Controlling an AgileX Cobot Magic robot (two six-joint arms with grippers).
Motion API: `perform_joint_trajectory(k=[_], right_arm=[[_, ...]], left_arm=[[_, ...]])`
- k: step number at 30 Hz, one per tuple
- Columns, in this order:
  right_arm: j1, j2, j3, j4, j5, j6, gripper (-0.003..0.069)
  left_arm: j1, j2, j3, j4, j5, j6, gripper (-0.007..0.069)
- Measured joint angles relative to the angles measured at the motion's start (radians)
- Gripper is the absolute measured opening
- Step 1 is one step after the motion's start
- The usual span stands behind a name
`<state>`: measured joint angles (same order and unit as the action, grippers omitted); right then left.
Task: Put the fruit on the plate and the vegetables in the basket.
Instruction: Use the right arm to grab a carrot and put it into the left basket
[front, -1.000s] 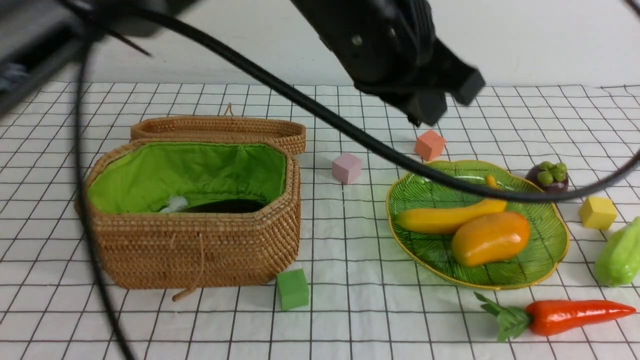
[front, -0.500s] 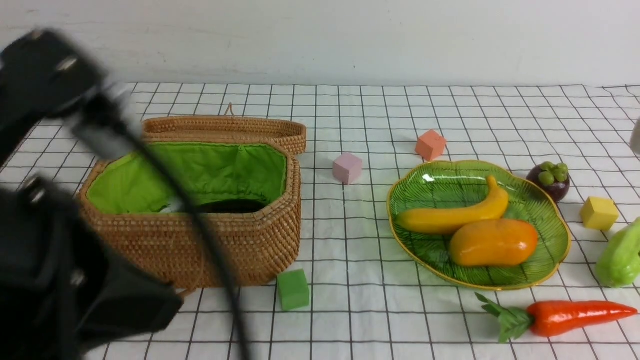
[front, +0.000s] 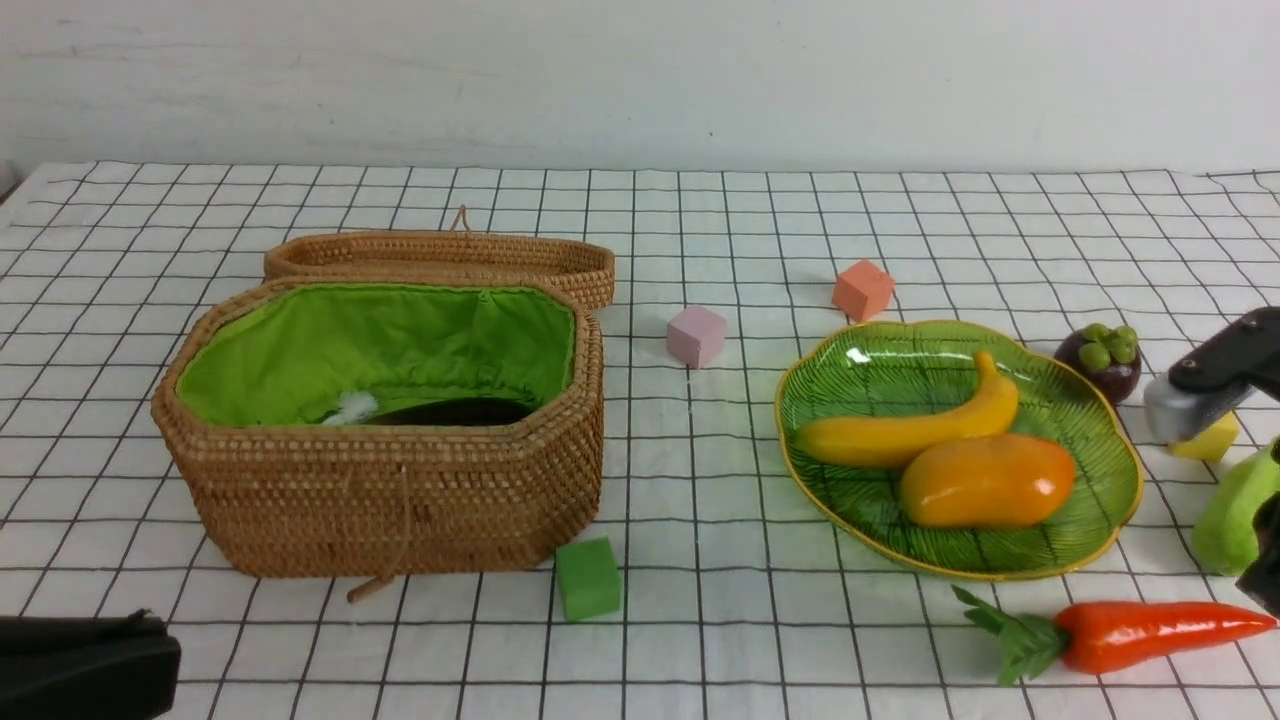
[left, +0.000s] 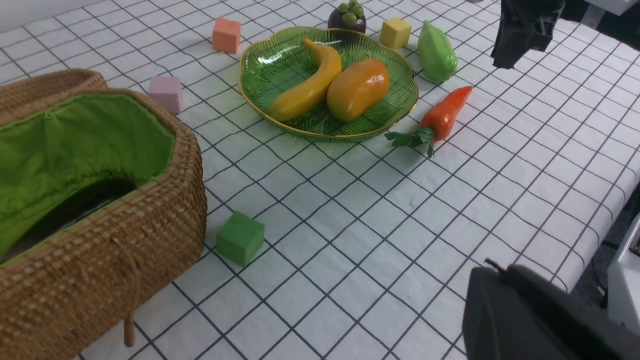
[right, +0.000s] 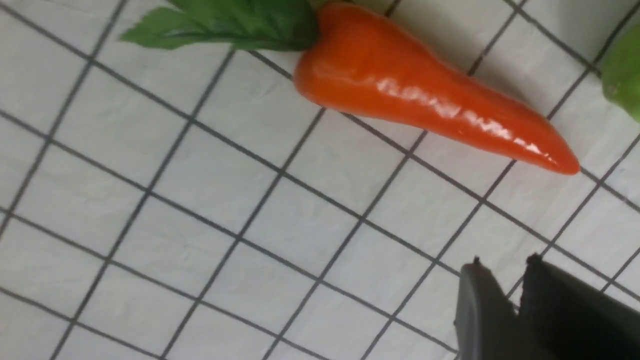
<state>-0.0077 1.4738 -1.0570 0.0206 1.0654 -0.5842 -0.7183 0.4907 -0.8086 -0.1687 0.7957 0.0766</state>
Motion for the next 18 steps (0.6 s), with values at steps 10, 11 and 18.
perform_joint_trajectory(k=[10,11,18], right_arm=[[-0.045,0.087,0.0,0.186,-0.087,-0.473,0.0298],[-0.045,0.101,0.0,0.19,-0.088,-0.494,0.0337],[-0.045,0.211,0.0,0.192,-0.117,-0.594,0.0542]], left_arm=[[0.0,0.006,0.001,0.0,-0.009,0.001,-0.0013],[0.0,0.011,0.001,0.001,-0.013,0.001,-0.0013],[0.0,0.074,0.002,-0.001,-0.016,0.003,-0.0013]])
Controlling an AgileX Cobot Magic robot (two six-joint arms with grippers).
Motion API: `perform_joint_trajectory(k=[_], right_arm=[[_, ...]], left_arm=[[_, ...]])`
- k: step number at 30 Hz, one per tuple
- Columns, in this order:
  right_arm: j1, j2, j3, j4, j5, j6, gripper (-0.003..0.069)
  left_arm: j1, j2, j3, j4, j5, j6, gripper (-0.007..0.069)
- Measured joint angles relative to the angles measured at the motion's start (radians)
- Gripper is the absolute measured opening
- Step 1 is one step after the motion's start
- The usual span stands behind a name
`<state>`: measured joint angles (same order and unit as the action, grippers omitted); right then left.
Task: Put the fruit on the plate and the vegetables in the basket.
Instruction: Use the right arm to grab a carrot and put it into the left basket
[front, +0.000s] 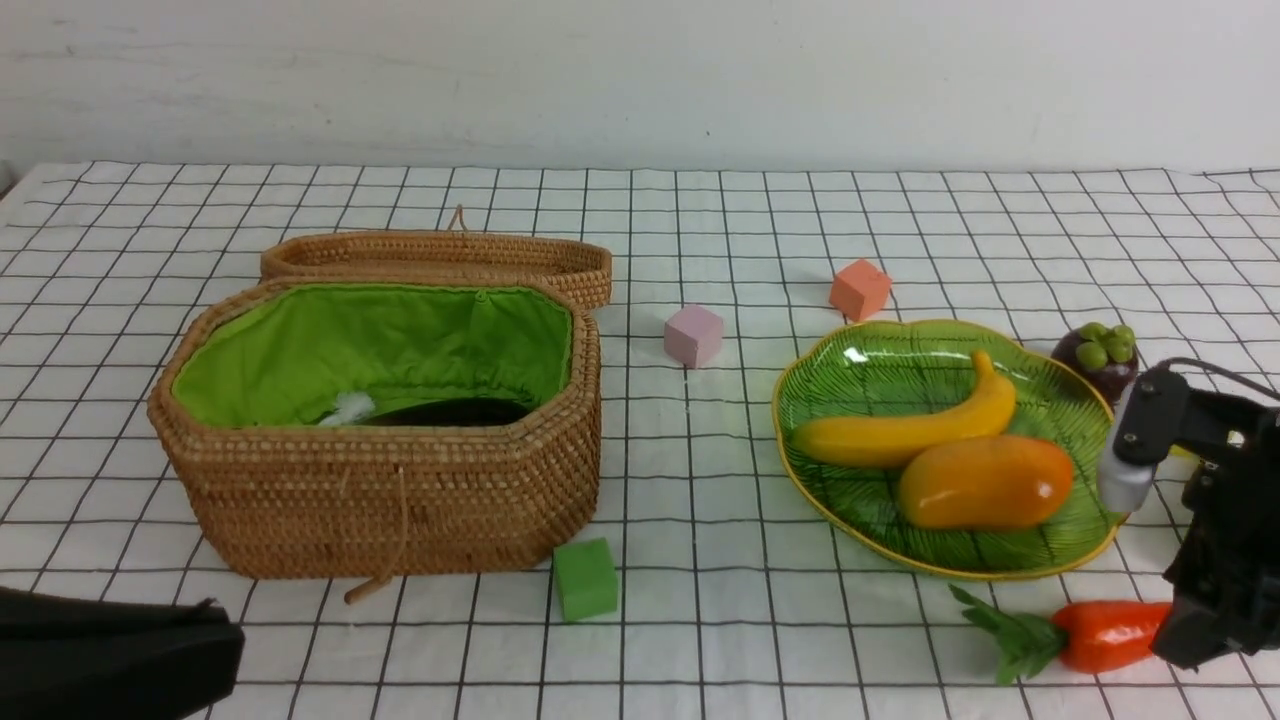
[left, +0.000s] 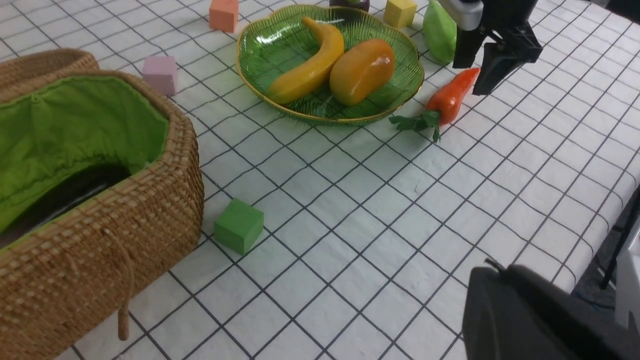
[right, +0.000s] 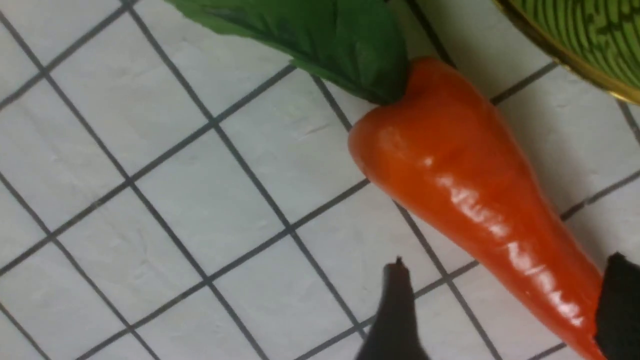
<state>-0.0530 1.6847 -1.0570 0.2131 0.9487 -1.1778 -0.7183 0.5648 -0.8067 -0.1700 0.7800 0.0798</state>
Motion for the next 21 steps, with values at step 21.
perform_joint_trajectory(k=[21], right_arm=[[0.162,0.115,0.055,-0.196,-0.134,-0.056,0.04]], left_arm=[[0.0,0.055,0.0,-0.014,-0.019,0.001,-0.0013]])
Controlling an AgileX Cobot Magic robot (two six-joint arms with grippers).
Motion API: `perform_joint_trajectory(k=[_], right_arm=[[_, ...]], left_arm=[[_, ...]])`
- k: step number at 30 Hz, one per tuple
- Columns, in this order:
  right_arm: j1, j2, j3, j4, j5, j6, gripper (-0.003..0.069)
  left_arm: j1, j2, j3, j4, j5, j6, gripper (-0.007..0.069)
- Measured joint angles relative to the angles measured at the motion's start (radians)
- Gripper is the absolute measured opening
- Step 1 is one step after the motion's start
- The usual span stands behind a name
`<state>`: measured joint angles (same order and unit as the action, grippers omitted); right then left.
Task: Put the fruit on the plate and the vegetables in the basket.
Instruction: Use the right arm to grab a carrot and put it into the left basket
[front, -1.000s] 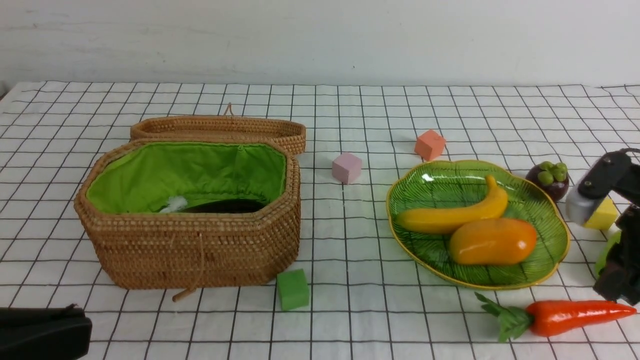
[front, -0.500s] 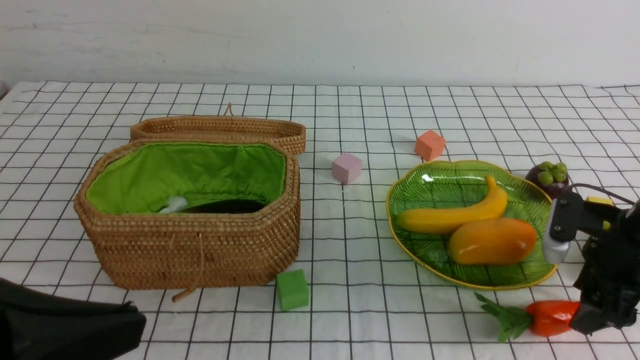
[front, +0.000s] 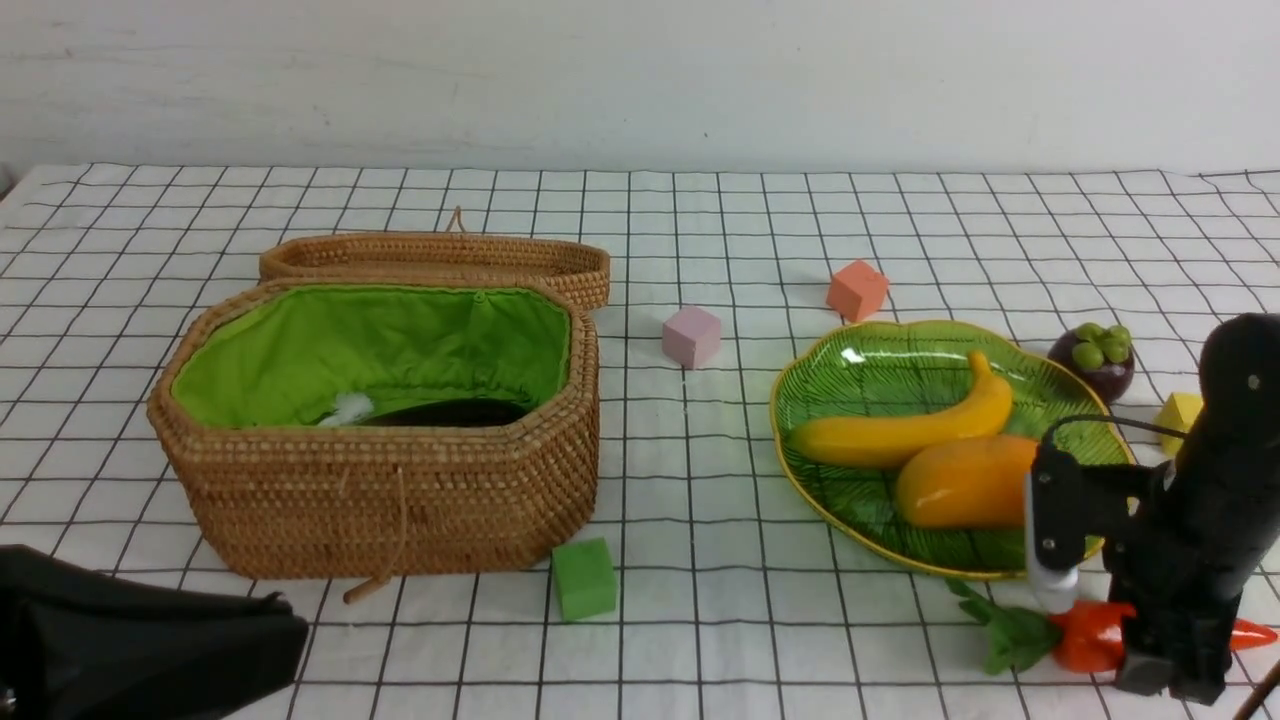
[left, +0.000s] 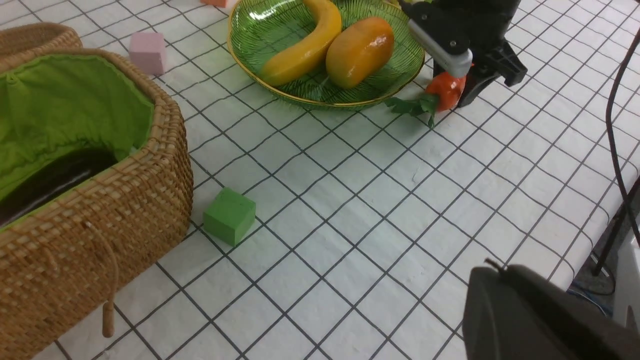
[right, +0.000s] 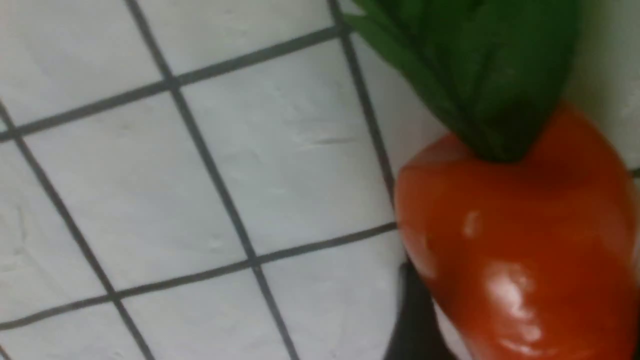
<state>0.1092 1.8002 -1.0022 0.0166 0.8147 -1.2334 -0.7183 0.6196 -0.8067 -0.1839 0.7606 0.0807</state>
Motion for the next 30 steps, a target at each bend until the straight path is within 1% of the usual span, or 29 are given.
perform_joint_trajectory(k=[1,2,6,8,10,12,14,16,17,18,19,21,23,24,25,27,30], right_arm=[[0.0,0.001,0.0,-0.004,0.0,0.003,0.0392],[0.024,-0.004,0.005,-0.029,0.009,0.032,0.0318],[0.059,-0.026,0.016,-0.04,0.055,0.099,0.0314],[0.08,-0.052,0.035,-0.017,0.13,0.12,0.0314],[0.09,-0.077,0.041,-0.017,0.166,0.135,0.0314],[0.114,-0.157,0.039,0.018,0.263,0.18,0.0314],[0.14,-0.243,0.031,0.071,0.339,0.218,0.0314],[0.176,-0.332,0.005,0.149,0.376,0.269,0.0314],[0.202,-0.375,-0.016,0.209,0.376,0.31,0.0314],[0.24,-0.423,-0.051,0.309,0.35,0.364,0.0314],[0.278,-0.454,-0.086,0.382,0.306,0.401,0.0314],[0.352,-0.481,-0.171,0.486,0.195,0.438,0.0314],[0.423,-0.47,-0.273,0.576,0.087,0.441,0.0314],[0.43,-0.466,-0.285,0.583,0.077,0.441,0.0314],[0.488,-0.417,-0.401,0.647,0.007,0.428,0.0314],[0.533,-0.338,-0.522,0.7,-0.035,0.398,0.0314],[0.587,-0.164,-0.716,0.754,-0.073,0.34,0.0314]], left_arm=[[0.0,0.0,0.0,0.0,0.0,0.0,-0.0013],[0.0,0.0,0.0,-0.003,0.0,0.0,-0.0013],[0.0,-0.002,0.0,-0.008,0.004,0.0,-0.0013],[0.0,-0.009,0.0,-0.008,0.01,0.0,-0.0013],[0.0,-0.014,0.0,-0.008,0.012,0.0,-0.0013],[0.0,-0.024,0.0,-0.008,0.014,0.0,-0.0013],[0.0,-0.029,0.0,-0.008,0.014,0.0,-0.0013],[0.0,-0.029,0.0,-0.004,0.014,0.0,-0.0013],[0.0,-0.029,0.0,0.001,0.014,-0.001,-0.0013],[0.0,-0.029,0.0,0.023,0.01,-0.011,-0.0013],[0.0,-0.029,0.0,0.041,0.005,-0.025,-0.0013],[0.0,-0.029,0.0,0.109,-0.009,-0.091,-0.0013],[0.0,-0.029,0.0,0.184,-0.02,-0.173,-0.0013],[0.0,-0.029,0.0,0.2,-0.022,-0.196,-0.0013],[0.0,-0.029,-0.002,0.277,-0.021,-0.294,-0.0013],[0.0,-0.029,-0.006,0.355,-0.017,-0.408,-0.0013],[0.0,-0.029,-0.011,0.448,-0.009,-0.519,-0.0013]])
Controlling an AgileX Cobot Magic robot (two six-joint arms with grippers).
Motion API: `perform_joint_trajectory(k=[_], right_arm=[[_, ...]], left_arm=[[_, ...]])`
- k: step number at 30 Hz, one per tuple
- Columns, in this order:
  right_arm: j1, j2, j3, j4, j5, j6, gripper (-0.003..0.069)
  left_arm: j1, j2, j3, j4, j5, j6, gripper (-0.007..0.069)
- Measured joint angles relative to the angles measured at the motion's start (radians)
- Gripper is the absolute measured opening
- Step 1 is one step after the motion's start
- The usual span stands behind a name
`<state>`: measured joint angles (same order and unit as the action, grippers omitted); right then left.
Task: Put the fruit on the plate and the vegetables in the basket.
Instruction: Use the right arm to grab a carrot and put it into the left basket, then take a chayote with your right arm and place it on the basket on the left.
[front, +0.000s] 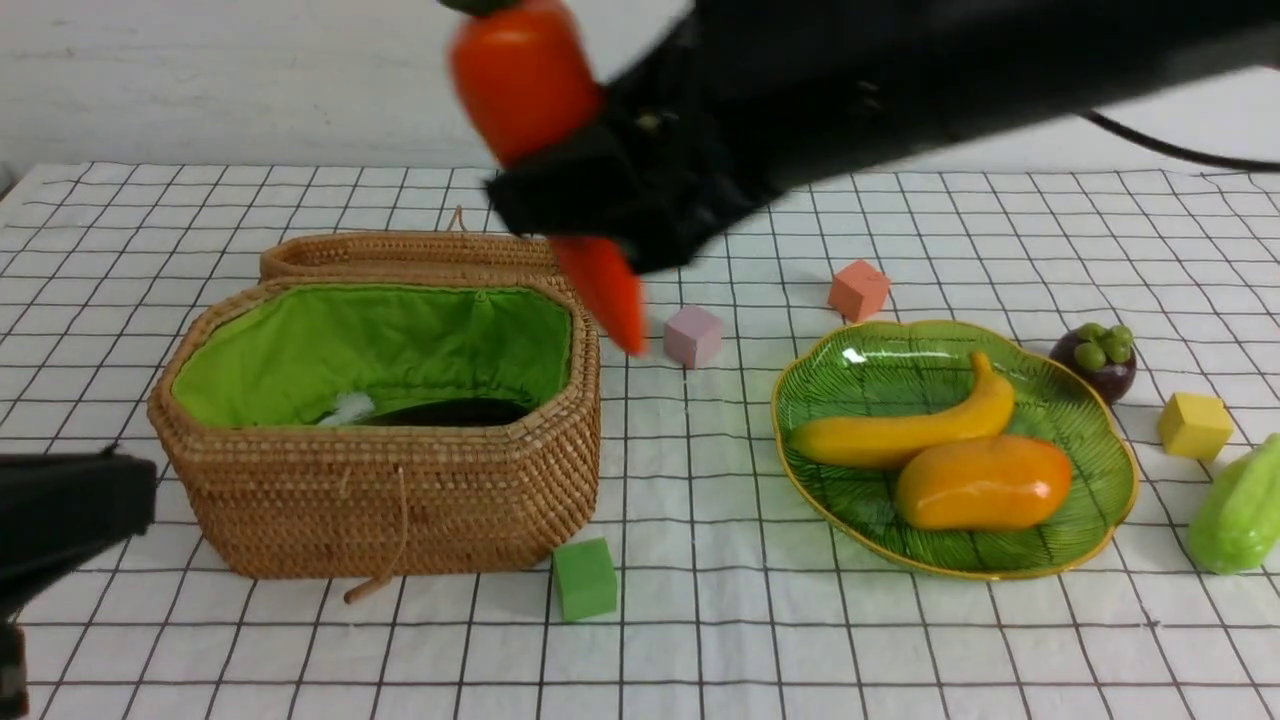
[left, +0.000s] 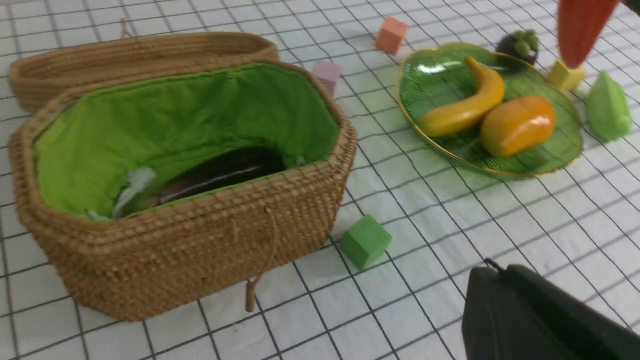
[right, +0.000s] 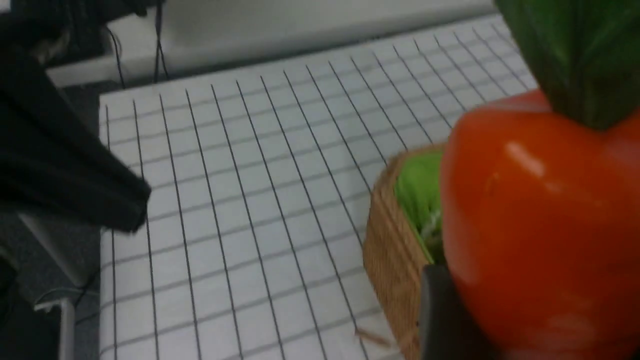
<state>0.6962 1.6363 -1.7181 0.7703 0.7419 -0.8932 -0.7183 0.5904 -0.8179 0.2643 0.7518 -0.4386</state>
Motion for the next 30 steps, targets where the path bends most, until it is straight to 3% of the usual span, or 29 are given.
perform_joint_trajectory(k=[8,13,15,18,21,22,24,25,29,30], right_arm=[[0.026,0.423,-0.363,-0.008,-0.023,-0.041,0.0325],[0.026,0.495,-0.412,-0.099,-0.015,-0.041,0.0522],[0.026,0.495,-0.418,-0.159,-0.001,-0.028,0.0642],[0.026,0.464,-0.421,-0.246,0.041,0.054,0.0669],[0.026,0.406,-0.421,-0.34,0.118,0.168,0.0632],[0.026,0.338,-0.421,-0.427,0.225,0.303,0.0571],[0.026,0.296,-0.424,-0.504,0.308,0.401,0.0507],[0.025,0.216,-0.428,-0.631,0.429,0.537,0.0388],[-0.022,0.102,-0.401,-0.849,0.506,0.756,0.01],[-0.031,0.097,-0.392,-0.865,0.506,0.776,0.0088]], left_arm=[[0.0,0.0,0.0,0.054,0.01,-0.054,-0.0013],[0.0,0.0,0.0,0.054,0.024,-0.054,-0.0013],[0.0,0.0,0.0,0.054,0.029,-0.054,-0.0013],[0.0,0.0,0.0,0.054,0.025,-0.054,-0.0012],[0.0,0.0,0.0,0.045,0.022,-0.052,-0.0013],[0.0,0.0,0.0,0.018,0.017,-0.026,-0.0013],[0.0,0.0,0.0,-0.009,0.013,0.009,-0.0013],[0.0,0.0,0.0,-0.083,-0.001,0.078,-0.0013],[0.0,0.001,0.0,-0.305,-0.046,0.31,-0.0013],[0.0,0.001,0.0,-0.33,-0.049,0.348,-0.0013]])
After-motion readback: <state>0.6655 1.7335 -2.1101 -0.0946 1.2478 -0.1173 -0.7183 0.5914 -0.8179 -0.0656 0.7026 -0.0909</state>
